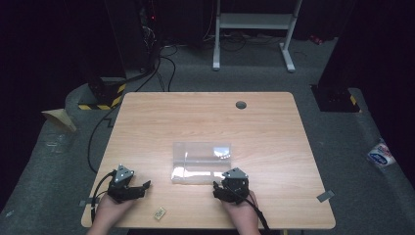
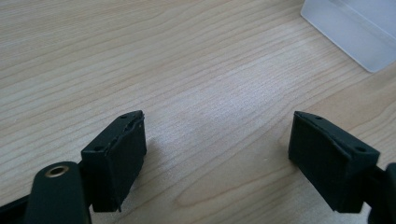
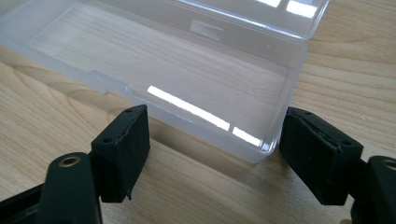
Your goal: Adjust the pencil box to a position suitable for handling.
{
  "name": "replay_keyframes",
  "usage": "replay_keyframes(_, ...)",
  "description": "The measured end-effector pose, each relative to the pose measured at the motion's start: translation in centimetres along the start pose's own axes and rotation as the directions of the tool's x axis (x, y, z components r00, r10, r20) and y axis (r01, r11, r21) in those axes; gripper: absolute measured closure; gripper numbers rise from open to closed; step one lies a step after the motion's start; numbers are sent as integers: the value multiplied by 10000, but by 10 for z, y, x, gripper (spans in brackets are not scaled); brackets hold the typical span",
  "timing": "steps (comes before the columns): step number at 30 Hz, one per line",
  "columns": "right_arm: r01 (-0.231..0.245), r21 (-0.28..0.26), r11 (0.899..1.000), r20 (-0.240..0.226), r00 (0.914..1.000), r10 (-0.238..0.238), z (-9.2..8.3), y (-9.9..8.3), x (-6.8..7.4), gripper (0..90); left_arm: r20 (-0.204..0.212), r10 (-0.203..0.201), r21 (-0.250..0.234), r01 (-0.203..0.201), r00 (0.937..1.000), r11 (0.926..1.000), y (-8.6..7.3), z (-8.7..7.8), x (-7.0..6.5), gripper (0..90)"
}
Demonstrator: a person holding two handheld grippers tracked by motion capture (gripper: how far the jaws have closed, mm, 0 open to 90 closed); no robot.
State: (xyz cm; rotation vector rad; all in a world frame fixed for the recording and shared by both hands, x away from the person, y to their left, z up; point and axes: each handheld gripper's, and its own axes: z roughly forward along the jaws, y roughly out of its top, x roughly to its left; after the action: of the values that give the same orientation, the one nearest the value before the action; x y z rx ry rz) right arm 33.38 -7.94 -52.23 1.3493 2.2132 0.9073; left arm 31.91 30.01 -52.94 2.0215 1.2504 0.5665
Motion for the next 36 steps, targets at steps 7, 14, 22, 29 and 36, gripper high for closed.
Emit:
replay_keyframes(7, -35, -777, 9970, -333, 9994, 9, -20, -2, -7, 247, 75, -34, 41, 33, 10000, 10000, 0, -4, 3, 306)
replay_keyframes(14, -511, -922, 9944, 689, 9960, 575, -39, -23, -75, 283, 817, -7, -321, 33, 9967, 9995, 11, -27, -11, 314)
replay_keyframes(22, -415, -608, 9973, 1139, 9923, 483, -39, -39, -96, 288, 1396, 399, -828, -285, 9894, 9962, -5, -55, -50, 316)
replay_keyframes(29, -106, -463, 9989, 1129, 9935, 158, -36, -38, -97, 308, 1920, 880, -911, -715, 9775, 9933, -10, -55, -80, 356)
replay_keyframes(36, -188, -440, 9989, 1049, 9942, 234, -37, -39, -97, 302, 2512, 1174, -322, -1129, 9608, 9931, -19, -47, -89, 408)
